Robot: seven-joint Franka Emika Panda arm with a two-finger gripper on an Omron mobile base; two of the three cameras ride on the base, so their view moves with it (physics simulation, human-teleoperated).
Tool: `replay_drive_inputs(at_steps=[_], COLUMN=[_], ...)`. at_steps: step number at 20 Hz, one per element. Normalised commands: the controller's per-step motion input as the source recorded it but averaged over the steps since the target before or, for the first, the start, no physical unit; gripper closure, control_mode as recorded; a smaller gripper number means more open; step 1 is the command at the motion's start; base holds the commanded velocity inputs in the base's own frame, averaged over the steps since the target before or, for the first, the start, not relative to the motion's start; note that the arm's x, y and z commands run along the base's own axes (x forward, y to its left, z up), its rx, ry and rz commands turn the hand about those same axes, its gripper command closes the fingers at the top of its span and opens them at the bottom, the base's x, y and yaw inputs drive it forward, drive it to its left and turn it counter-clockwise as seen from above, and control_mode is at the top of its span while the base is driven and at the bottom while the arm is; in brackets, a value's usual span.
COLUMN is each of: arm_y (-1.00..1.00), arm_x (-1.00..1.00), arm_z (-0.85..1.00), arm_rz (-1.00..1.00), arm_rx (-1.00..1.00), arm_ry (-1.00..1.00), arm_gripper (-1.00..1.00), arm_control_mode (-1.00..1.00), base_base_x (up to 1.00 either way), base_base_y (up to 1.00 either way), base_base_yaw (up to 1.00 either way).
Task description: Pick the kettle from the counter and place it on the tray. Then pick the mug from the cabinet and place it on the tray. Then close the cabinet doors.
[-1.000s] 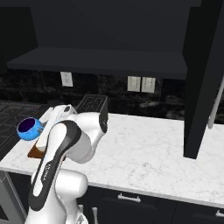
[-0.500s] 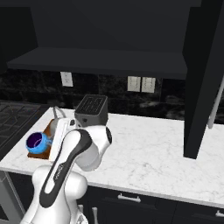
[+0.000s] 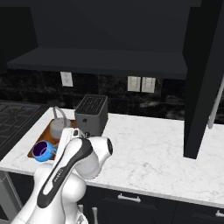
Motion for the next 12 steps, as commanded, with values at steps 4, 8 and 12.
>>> replay_drive_inputs(at_steps=[4, 8, 12], arm_y=[0.03, 0.09, 0.16], arm_x=[0.25, 0.31, 0.38], arm_z=[-0.25, -0.24, -0.37], arm_rz=[-0.06, -0.05, -0.01], arm_rx=[0.02, 0.02, 0.04], arm_ry=[0.0, 0.0, 0.0], arm_gripper=[1.0, 1.0, 1.0], arm_control_mode=[-1.0, -1.0, -1.0], base_base_x=[0.0, 0.0, 0.0], base_base_y=[0.0, 0.0, 0.0], base_base_yaw=[0.0, 0.0, 0.0])
